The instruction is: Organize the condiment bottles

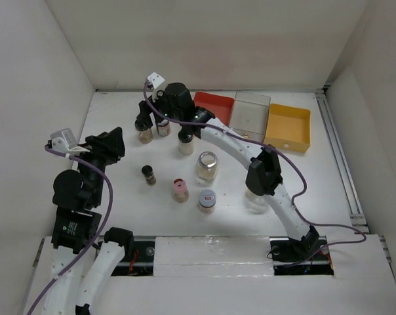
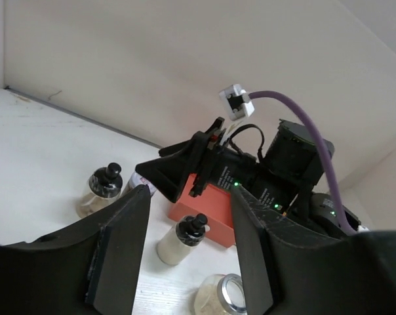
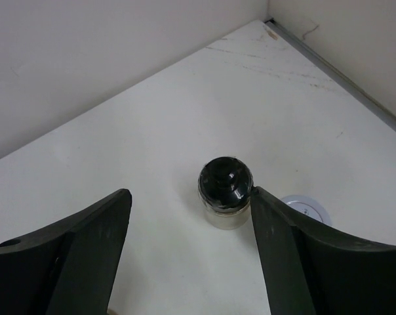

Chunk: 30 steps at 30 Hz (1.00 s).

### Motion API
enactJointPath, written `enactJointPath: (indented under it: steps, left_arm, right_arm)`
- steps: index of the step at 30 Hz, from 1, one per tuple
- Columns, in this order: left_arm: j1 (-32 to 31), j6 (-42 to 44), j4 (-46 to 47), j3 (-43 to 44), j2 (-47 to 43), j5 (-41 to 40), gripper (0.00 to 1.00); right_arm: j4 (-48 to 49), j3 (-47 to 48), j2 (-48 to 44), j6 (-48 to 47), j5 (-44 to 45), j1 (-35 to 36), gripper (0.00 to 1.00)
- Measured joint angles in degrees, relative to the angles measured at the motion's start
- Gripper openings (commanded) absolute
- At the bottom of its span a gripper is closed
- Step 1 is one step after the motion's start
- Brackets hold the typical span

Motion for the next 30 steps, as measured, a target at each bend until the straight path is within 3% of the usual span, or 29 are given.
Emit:
enactJointPath:
  steps: [19,30]
  left_arm:
    - [0.00,-0.61,3.52,-3.63,1.33,3.43,0.49]
    - [0.00,-0.63,3.91,-3.78,2.32,4.68,0.49]
  right_arm:
    - [7.69,8.76,16.79,1.73,7.06,1.14,0.82]
    - [15.17,10.23,20.00,4.68,7.50,1.14,0.60]
